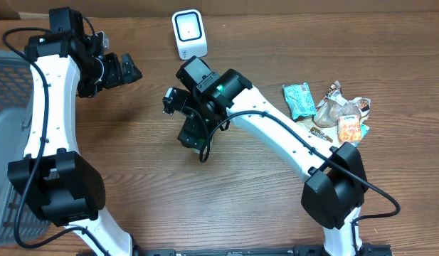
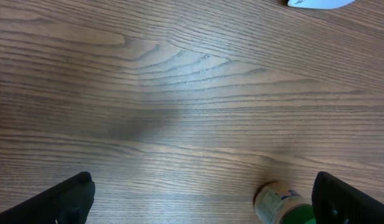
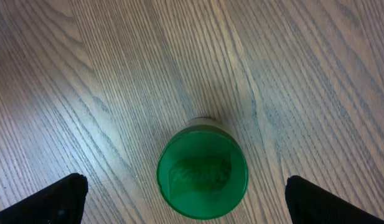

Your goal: Scan the item barcode

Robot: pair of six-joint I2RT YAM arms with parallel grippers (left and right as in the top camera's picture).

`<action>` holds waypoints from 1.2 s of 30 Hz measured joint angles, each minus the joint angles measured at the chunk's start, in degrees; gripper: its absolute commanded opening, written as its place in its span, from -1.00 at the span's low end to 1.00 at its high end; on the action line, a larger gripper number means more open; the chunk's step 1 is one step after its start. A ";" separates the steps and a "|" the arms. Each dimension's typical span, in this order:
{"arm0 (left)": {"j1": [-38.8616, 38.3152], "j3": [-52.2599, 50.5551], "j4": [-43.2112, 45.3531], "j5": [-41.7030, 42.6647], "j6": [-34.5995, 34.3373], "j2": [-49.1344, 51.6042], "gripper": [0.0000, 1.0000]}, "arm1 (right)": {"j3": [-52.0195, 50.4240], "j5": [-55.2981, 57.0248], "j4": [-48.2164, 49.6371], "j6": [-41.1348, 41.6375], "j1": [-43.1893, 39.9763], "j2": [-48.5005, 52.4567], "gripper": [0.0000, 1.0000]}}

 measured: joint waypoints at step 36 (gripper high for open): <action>0.00 0.00 0.02 0.00 0.00 0.00 0.99 | 0.00 1.29 1.75 1.16 -0.11 6.86 1.00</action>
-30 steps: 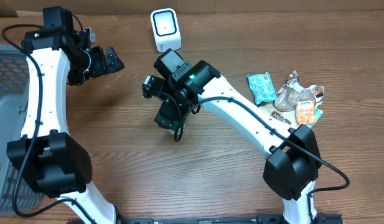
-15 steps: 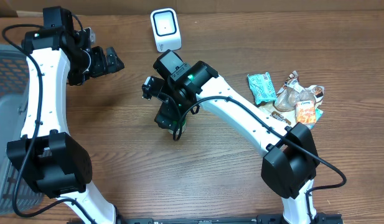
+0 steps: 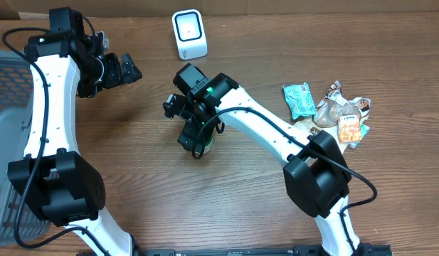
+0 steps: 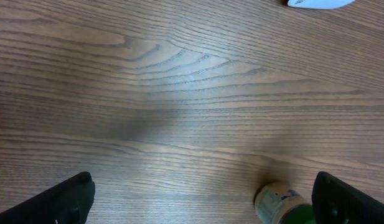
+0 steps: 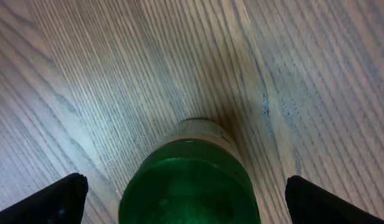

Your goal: Scan the item barcode

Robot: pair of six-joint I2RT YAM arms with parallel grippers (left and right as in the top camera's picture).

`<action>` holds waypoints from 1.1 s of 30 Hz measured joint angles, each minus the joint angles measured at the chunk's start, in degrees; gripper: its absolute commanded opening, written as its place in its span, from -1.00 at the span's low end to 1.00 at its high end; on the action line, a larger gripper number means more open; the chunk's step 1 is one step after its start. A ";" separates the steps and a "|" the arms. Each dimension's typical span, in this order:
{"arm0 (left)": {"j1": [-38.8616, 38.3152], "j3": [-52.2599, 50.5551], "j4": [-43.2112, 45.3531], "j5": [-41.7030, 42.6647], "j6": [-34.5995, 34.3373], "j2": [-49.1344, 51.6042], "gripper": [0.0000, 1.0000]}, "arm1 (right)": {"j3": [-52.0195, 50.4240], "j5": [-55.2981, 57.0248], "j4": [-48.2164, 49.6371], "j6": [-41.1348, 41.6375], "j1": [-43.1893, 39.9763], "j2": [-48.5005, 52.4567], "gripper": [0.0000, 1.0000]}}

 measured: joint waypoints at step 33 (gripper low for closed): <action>0.02 0.00 -0.02 -0.02 0.00 0.00 0.99 | -0.02 13.22 0.72 49.37 -0.63 0.09 0.38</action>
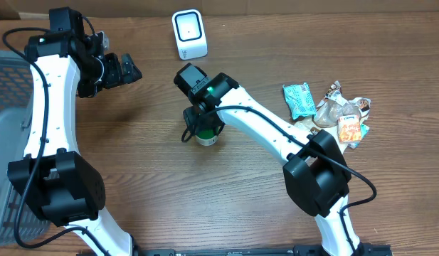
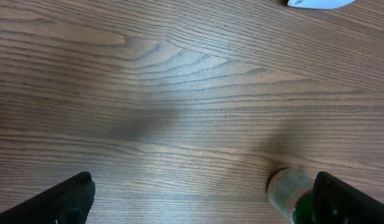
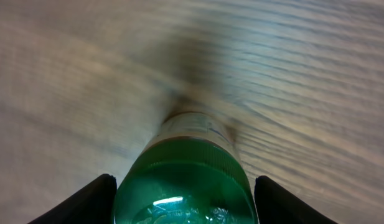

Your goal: Scan the item barcode

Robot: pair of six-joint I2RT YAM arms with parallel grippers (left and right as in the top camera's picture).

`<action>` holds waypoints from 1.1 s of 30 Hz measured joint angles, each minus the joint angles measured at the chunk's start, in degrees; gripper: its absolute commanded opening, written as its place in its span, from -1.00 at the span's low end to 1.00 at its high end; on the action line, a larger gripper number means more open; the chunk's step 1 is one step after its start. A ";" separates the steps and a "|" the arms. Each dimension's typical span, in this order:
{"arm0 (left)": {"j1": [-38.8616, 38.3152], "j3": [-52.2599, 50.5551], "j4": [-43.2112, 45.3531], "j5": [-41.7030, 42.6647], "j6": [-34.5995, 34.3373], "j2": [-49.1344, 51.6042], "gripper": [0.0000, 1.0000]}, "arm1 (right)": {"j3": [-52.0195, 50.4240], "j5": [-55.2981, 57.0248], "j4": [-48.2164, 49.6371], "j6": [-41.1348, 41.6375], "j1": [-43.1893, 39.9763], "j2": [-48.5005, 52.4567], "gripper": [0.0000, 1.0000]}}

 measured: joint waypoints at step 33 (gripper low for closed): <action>0.00 0.00 0.00 0.00 0.00 0.00 0.99 | 12.46 0.11 -8.72 -16.52 -9.22 0.15 1.00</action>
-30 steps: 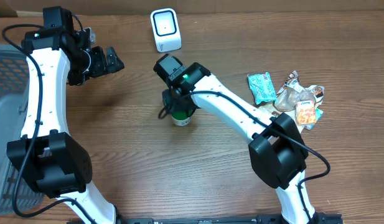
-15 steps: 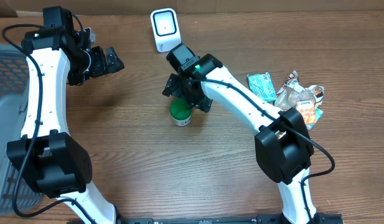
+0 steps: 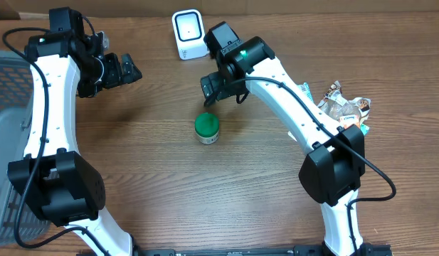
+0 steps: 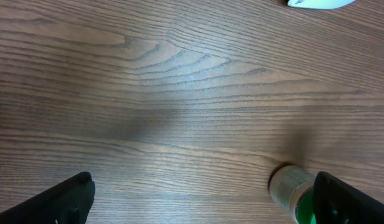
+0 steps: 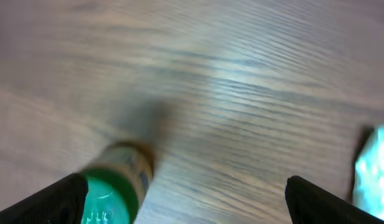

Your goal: Scan the item barcode

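Note:
A small jar with a green lid stands upright on the wooden table, free of both grippers. My right gripper hangs open behind it, in front of the white scanner. In the right wrist view the jar lies low at the left, by the left fingertip, and the right gripper has nothing between its fingers. My left gripper is open at the back left. Its wrist view shows the jar near the right fingertip.
A heap of snack packets lies at the right, and a teal packet shows at the edge of the right wrist view. A grey basket stands at the left edge. The scanner's base peeks in at the top of the left wrist view.
My right gripper was closed in around the jar's lid. Now it is open wide, off the jar and further back towards the scanner. The jar stands where it was. The left arm has not moved.
My right gripper first hung open above the green lid, then sat lower around the jar, then had its fingers drawn in on it. Now the jar stands free, slightly shifted and turned in the left wrist view, with the right gripper away from it.

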Robot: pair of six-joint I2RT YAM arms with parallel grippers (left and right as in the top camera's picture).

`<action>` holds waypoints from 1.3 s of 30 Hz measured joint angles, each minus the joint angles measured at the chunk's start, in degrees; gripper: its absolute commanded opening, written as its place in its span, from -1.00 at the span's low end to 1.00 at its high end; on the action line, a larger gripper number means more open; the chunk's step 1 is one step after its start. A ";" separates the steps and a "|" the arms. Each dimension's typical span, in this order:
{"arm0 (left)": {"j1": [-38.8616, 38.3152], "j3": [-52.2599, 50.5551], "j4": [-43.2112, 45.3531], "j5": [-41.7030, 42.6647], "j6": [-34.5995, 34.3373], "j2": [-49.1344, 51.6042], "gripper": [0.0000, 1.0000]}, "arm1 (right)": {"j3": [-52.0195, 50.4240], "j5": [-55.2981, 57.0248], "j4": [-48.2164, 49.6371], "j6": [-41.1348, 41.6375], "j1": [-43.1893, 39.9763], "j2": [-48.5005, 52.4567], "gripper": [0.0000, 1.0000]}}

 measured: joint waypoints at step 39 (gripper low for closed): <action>-0.02 0.02 0.00 0.00 0.00 0.00 0.99 | -13.99 -9.53 8.63 -28.52 6.14 0.00 0.39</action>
